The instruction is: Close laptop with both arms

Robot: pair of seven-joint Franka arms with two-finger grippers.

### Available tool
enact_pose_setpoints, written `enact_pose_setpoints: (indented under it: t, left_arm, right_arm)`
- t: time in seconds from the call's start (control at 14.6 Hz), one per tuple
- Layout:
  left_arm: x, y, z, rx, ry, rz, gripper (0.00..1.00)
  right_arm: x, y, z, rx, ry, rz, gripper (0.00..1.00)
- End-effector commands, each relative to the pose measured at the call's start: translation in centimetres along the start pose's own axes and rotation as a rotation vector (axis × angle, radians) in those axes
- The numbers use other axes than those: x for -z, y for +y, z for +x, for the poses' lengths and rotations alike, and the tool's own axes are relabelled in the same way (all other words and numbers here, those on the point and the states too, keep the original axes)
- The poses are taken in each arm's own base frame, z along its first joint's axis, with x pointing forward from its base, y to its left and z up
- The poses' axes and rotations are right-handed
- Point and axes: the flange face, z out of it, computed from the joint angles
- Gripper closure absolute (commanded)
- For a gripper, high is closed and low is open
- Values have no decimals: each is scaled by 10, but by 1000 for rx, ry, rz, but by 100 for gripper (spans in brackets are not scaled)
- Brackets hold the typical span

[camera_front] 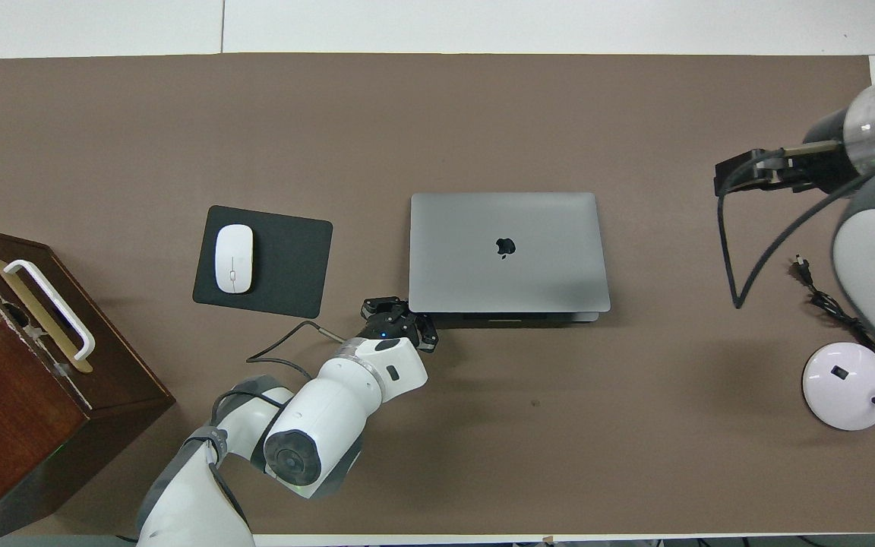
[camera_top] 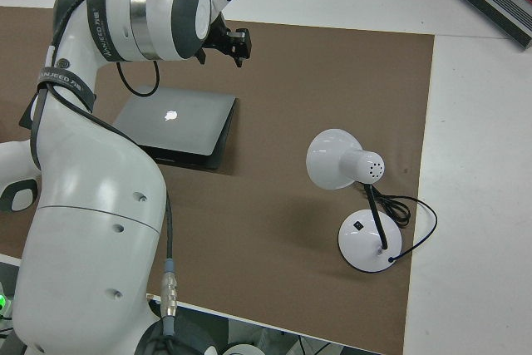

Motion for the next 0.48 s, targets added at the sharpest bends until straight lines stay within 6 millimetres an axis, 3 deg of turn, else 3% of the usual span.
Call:
enact_pose_setpoints:
  t: [0.0, 0.27, 0.41]
  left_arm:
    - [-15, -13, -16, 30, -47, 23, 100]
    - [-6, -12, -13, 55, -42, 21, 100]
    - [1, -12, -13, 56, -56, 20, 100]
  right_arm:
    - [25, 34, -15, 5, -19, -53, 0]
    - [67, 78, -60, -29, -30, -94, 0]
    - [72, 93, -84, -49, -35, -91, 0]
